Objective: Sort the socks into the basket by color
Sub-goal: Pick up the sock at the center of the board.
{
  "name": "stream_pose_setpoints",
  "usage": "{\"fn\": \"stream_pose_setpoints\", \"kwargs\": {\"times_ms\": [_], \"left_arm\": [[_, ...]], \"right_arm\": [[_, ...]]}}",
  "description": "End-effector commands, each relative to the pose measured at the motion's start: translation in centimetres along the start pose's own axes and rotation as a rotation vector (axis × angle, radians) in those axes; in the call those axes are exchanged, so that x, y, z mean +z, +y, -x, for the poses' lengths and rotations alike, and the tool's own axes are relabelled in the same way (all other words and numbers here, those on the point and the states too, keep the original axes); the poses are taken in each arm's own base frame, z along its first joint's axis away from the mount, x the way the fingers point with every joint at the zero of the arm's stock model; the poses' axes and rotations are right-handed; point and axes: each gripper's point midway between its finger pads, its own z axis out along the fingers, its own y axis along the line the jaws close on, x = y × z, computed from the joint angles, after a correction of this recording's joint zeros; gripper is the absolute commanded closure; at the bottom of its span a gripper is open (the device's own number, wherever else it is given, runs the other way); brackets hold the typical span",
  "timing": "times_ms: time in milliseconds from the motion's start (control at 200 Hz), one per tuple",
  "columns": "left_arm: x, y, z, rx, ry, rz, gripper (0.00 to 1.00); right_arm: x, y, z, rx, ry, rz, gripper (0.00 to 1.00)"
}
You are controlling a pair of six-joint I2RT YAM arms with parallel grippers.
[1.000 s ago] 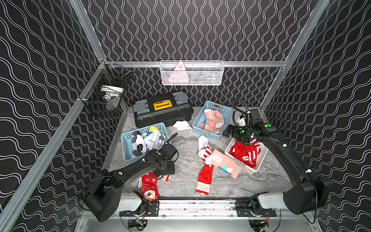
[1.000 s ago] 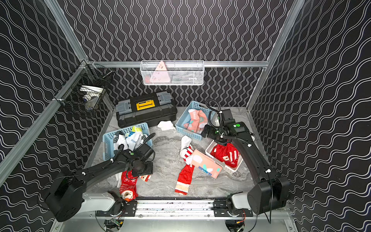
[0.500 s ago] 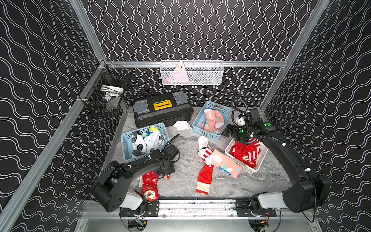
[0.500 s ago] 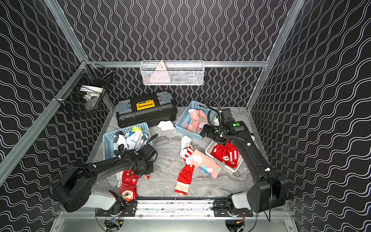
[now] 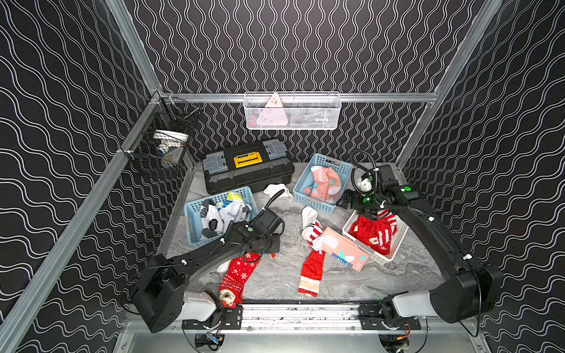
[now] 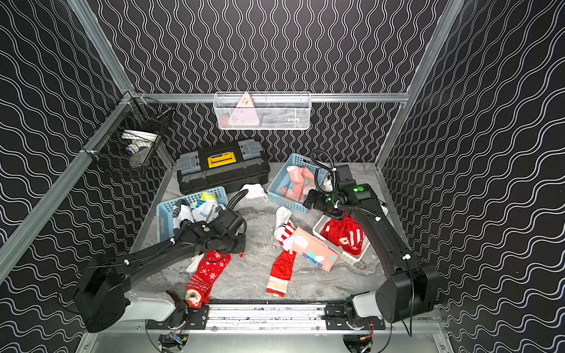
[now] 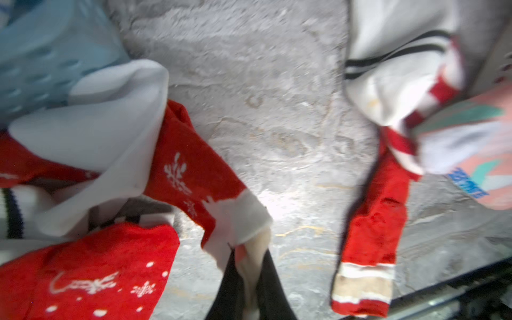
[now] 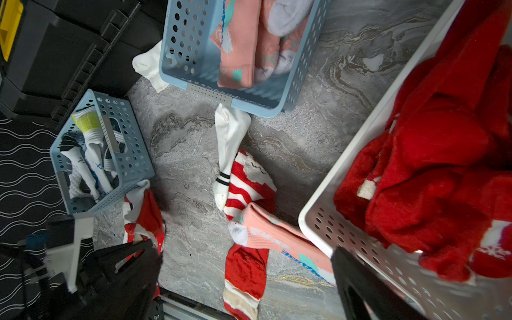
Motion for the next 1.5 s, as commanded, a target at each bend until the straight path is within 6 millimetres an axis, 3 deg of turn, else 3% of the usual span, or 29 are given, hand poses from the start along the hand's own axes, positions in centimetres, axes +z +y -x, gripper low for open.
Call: {"fn": "stream_pose_setpoints", "kwargs": {"times_ms": [0,295,630,861,1076,1491], "left_arm": [[-1.7,-2.2,1.9,0.057,-0.056,-0.064,1.00],[-6.9,-6.9,6.2,0.121,-0.183,-0.225,1.00],[-12.6,-11.4,9.0,0.179,-0.294,-0.410,1.00],[-15.8,-14.2,9.9,0.236,-0.359,-0.553,1.00],[-18.1,-15.9,10.2,0.269,-0.413,-0.671,1.00],[-20.9,-18.3,10.9,0.296,-0.475,-0.827,1.00]], "right_arm": [[-0.3,0.5,0.4,-0.005,-0.013,0.016,0.02],[-0.3,1.7,0.2,-0.017,-0.011,0.066,0.02],[-0.3,4.9,-0.1,-0.055,0.025,0.209,0.03],[-1.2,9.2,0.0,-0.064,0.059,0.450,0.02],[-3.4,13.0,-0.1,-0.059,0.092,0.696,0.02],[-7.1,17.0,-0.4,-0.041,0.152,0.990,0.02]]}}
